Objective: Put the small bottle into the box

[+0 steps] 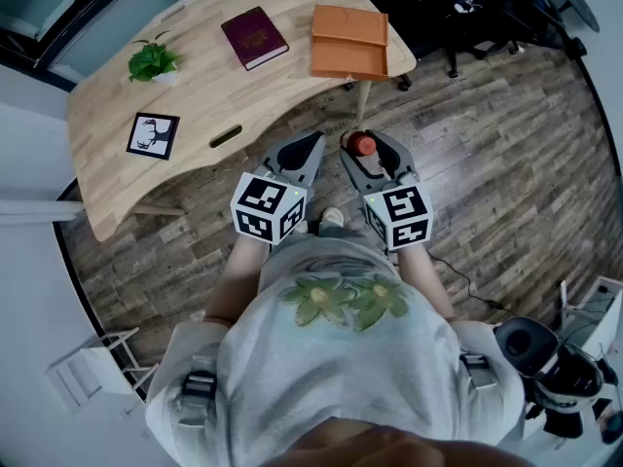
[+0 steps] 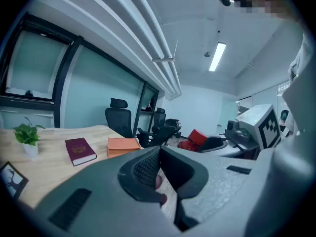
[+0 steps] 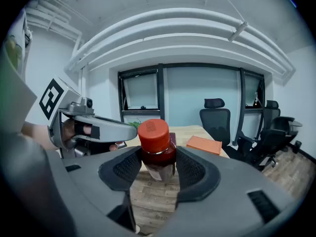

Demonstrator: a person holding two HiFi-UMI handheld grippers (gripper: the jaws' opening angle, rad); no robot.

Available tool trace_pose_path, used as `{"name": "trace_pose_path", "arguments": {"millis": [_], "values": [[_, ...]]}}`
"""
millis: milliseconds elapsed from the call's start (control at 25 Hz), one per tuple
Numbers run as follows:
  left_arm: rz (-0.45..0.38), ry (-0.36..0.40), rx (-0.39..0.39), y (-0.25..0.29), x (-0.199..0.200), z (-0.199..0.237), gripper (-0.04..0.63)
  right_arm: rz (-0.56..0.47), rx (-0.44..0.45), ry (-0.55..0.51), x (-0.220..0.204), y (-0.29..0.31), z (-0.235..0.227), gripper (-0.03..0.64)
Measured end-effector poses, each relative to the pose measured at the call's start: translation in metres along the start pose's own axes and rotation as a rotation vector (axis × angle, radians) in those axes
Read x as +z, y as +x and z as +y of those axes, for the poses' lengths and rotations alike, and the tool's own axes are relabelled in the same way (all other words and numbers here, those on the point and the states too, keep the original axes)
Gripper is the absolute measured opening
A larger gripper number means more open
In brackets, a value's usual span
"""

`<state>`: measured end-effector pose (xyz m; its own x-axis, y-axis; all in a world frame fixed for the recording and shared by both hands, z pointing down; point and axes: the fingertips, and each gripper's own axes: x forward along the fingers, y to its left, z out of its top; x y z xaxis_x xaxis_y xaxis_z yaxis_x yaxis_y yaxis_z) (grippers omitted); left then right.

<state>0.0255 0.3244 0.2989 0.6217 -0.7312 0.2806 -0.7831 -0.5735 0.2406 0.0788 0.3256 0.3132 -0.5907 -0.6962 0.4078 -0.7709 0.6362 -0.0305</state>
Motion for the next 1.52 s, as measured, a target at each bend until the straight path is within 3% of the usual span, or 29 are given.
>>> {"name": "trace_pose_path", "arguments": {"millis": [800,1520], "values": [[0.023,-0.043,0.051,0.014,-0.025,-0.01,0.006,0.008,0.055,0.038,-0.023,-0.003,-0.015,0.216],[0.059,-0.049,0.048,0.077,-0.007,0.054,0.008,0.023,0.058,0.053,-0.002,0.067,-0.069,0.216]]}}
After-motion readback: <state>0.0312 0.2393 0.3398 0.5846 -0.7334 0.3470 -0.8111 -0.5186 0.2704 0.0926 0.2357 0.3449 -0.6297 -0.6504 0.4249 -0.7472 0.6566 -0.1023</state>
